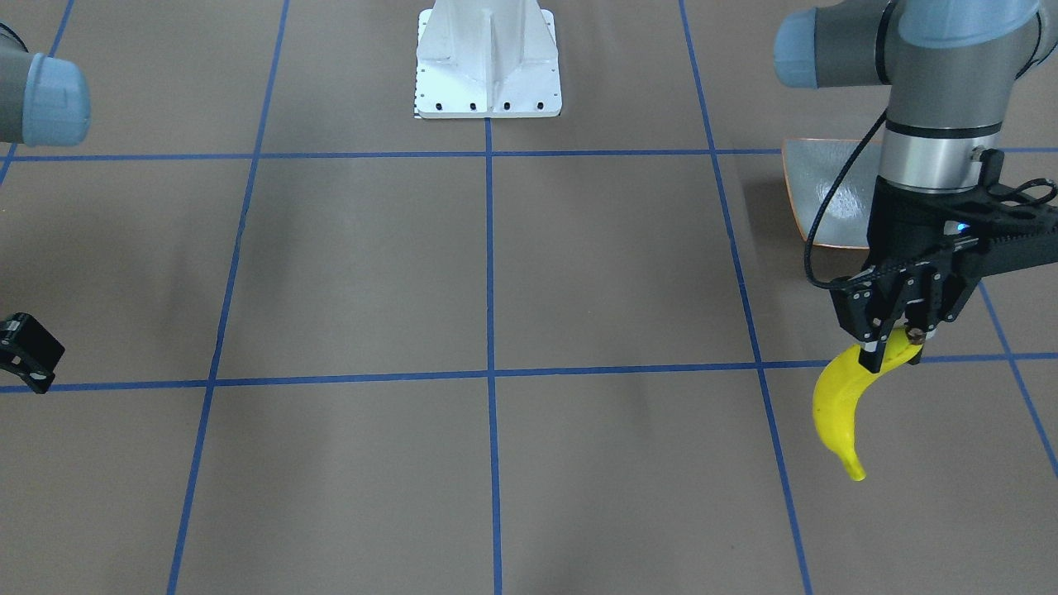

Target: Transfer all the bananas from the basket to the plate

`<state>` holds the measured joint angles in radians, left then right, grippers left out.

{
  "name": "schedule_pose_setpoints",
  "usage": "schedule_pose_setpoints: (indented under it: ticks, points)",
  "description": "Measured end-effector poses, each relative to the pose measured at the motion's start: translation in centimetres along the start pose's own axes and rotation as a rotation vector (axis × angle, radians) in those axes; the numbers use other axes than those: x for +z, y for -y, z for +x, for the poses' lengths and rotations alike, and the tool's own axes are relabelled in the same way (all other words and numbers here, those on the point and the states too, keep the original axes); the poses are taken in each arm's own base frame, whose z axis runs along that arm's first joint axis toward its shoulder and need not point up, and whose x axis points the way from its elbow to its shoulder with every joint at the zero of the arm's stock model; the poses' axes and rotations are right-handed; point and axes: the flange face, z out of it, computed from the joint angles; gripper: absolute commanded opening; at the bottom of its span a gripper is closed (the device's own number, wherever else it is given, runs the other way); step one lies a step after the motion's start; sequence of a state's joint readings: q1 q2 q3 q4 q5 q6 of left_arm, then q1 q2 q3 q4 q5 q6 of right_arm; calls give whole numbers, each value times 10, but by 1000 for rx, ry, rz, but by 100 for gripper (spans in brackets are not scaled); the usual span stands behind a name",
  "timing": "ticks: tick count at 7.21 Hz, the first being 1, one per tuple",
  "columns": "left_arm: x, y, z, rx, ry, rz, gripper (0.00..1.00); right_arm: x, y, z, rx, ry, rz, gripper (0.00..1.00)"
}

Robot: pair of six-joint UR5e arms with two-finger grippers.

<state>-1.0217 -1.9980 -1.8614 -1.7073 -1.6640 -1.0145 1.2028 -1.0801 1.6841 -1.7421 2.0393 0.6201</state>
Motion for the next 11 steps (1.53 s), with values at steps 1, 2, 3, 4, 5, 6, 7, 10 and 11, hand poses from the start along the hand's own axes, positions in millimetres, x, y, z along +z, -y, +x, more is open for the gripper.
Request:
schedule_pose_setpoints:
  ticks: [1, 2, 3, 4, 5, 6, 7, 10, 11]
  points:
    - [-3, -21, -33, -27, 12, -23, 0, 5, 6, 23, -28, -1, -47, 99]
    - [-16, -44, -64, -111, -4, -30, 0, 11, 9, 42, -44, -2, -76, 99]
    - [-25, -63, -91, -208, -42, -14, 0, 17, 8, 59, -61, -4, -96, 99]
    - [-31, -81, -123, -273, -70, 16, 0, 22, 6, 71, -77, -7, -108, 99]
    - [-41, -96, -153, -303, -80, 69, 0, 25, 3, 79, -82, -10, -115, 99]
    - [-53, -107, -180, -322, -83, 132, 0, 27, 1, 83, -84, -11, -119, 99]
    - [-64, -121, -207, -346, -90, 183, 0, 29, 0, 85, -84, -12, -122, 99]
    - [-59, -178, -212, -398, -90, 274, 0, 29, -2, 86, -82, -13, -124, 99]
    - [-51, -207, -197, -387, -91, 287, 0, 30, -2, 87, -81, -13, -125, 99]
